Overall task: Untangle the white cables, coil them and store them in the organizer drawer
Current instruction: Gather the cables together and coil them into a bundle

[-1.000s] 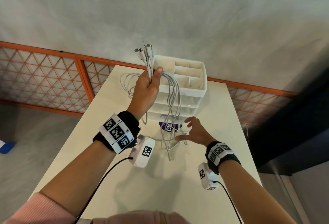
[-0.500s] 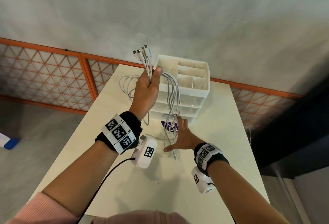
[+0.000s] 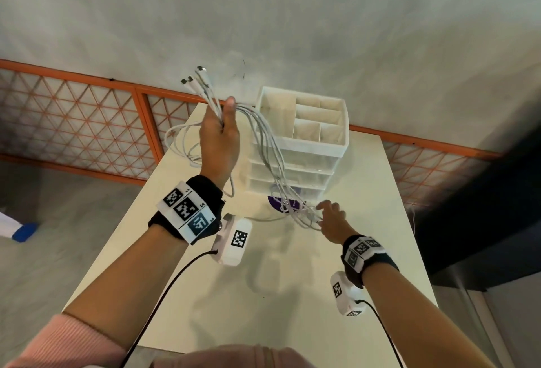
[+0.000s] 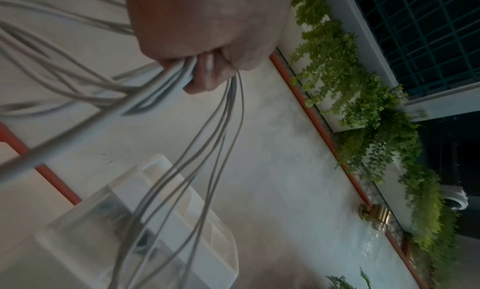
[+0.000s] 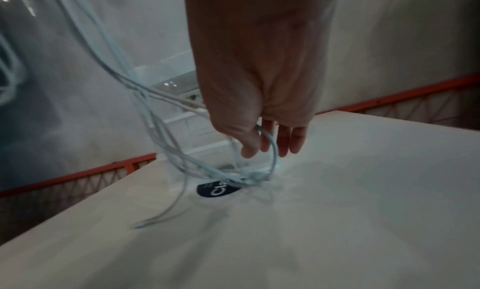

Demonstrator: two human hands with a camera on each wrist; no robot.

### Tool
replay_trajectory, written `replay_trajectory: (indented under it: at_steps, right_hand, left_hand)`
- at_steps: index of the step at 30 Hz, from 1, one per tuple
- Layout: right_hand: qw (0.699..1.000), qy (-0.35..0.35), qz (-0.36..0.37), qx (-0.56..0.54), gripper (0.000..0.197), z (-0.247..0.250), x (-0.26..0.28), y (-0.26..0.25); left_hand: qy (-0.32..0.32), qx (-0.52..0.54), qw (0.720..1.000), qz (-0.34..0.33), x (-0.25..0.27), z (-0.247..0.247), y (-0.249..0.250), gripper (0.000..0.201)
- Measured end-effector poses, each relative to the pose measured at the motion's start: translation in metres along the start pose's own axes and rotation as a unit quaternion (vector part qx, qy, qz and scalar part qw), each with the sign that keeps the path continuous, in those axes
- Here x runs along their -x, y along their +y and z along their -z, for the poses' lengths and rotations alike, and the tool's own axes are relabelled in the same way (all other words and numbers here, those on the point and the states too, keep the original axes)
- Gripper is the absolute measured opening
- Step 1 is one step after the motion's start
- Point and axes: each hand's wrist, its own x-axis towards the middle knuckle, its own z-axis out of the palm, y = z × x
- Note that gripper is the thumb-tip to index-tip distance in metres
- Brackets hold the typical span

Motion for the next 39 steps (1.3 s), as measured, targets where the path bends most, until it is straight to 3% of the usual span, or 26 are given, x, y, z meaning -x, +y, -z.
replay_trajectory:
  at_steps: [4, 7, 9, 12, 16, 18, 20, 25, 29, 34, 39]
  right_hand:
    - [0.996, 0.08, -0.034, 0.008, 0.037, 0.017, 0.0, 0.021]
    - [0.981, 0.162, -0.106, -0.03, 0.029, 0.035, -0.002, 0.024]
    - [0.973, 0.176, -0.144, -0.035, 0.024, 0.042, 0.0, 0.026]
    - [0.975, 0.143, -0.149, -0.076, 0.031, 0.043, 0.001, 0.029]
    - [0.99, 0.061, -0.126, -0.027, 0.041, 0.04, -0.001, 0.028]
    - [0.99, 0.064, -0.121, -0.016, 0.042, 0.047, -0.002, 0.021]
    - [0.989, 0.093, -0.11, -0.037, 0.043, 0.06, -0.002, 0.01]
    - [0.962, 0.189, 0.044, -0.192, 0.033, 0.091, 0.004, -0.027]
    - [0.915, 0.108, 0.145, -0.361, 0.023, 0.11, 0.022, -0.073]
    - [0.827, 0.032, 0.219, -0.516, 0.039, 0.132, 0.041, -0.101]
    - [0.825, -0.002, 0.261, -0.5, 0.032, 0.14, 0.042, -0.104]
  left_hand:
    - [0.016, -0.02, 1.0, -0.002, -0.003, 0.003, -0.006, 0.04]
    - [0.011, -0.012, 1.0, 0.004, 0.002, -0.002, -0.009, 0.047]
    - [0.012, -0.008, 1.0, 0.008, 0.004, -0.004, -0.009, 0.042]
    - [-0.021, -0.017, 1.0, 0.009, 0.006, -0.003, -0.005, 0.04]
    - [-0.214, -0.045, 0.974, 0.052, 0.017, -0.005, 0.005, 0.037]
    - [-0.337, -0.095, 0.934, 0.078, 0.024, -0.006, 0.01, 0.032]
    - [-0.412, -0.13, 0.898, 0.084, 0.032, -0.008, 0.013, 0.024]
    - [-0.409, -0.127, 0.9, 0.088, 0.046, -0.015, 0.018, 0.019]
    - [-0.421, -0.05, 0.897, 0.125, 0.051, -0.018, 0.023, 0.037]
    - [-0.394, 0.013, 0.914, 0.096, 0.062, -0.026, 0.011, 0.026]
    - [-0.361, 0.003, 0.931, 0.046, 0.066, -0.026, -0.005, 0.023]
